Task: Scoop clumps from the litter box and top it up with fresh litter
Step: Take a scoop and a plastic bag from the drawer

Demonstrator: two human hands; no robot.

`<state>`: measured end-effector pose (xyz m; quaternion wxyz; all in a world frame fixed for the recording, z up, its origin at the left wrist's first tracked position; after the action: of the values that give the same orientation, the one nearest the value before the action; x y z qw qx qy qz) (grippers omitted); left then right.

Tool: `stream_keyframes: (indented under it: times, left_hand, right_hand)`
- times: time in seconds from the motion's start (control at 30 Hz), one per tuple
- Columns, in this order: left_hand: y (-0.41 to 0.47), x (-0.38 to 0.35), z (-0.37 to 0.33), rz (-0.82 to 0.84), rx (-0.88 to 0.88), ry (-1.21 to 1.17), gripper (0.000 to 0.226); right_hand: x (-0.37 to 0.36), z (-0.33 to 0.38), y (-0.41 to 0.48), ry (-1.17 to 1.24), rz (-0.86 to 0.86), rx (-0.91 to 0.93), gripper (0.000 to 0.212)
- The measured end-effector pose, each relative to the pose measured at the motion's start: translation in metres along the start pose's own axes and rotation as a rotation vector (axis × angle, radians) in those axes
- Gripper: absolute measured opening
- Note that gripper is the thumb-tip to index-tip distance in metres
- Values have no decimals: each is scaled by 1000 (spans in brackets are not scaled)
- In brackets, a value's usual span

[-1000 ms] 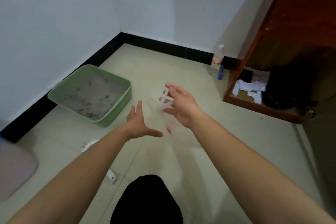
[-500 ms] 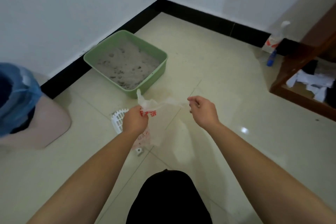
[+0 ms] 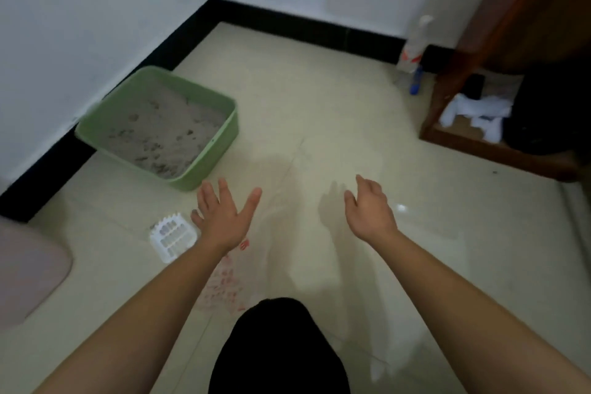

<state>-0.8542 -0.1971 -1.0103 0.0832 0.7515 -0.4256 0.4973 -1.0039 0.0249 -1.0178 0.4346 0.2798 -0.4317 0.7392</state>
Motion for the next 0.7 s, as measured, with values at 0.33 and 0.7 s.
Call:
stream_keyframes:
  times: [0.33,0.7]
  left_hand:
    - [14,-16,-325,0,-702,65,89]
    - [-111,-127,-494,518,-903,-249,72]
  right_hand:
    - [327,-150,-42,-384,-755,-399,76]
    - [422,-300,-143,-243,-526,-702,46]
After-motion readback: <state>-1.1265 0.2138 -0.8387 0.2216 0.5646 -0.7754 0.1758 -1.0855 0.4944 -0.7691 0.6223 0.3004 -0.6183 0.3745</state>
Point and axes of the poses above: each hand's wrist, its own y-axis towards the middle knuckle, its own x-axis out of the back of the hand, z = x × y, the point moved 1 cm from there along y, towards the middle knuckle, and after that the axes turned 9 degrees about -x, right-handed, at the moved point
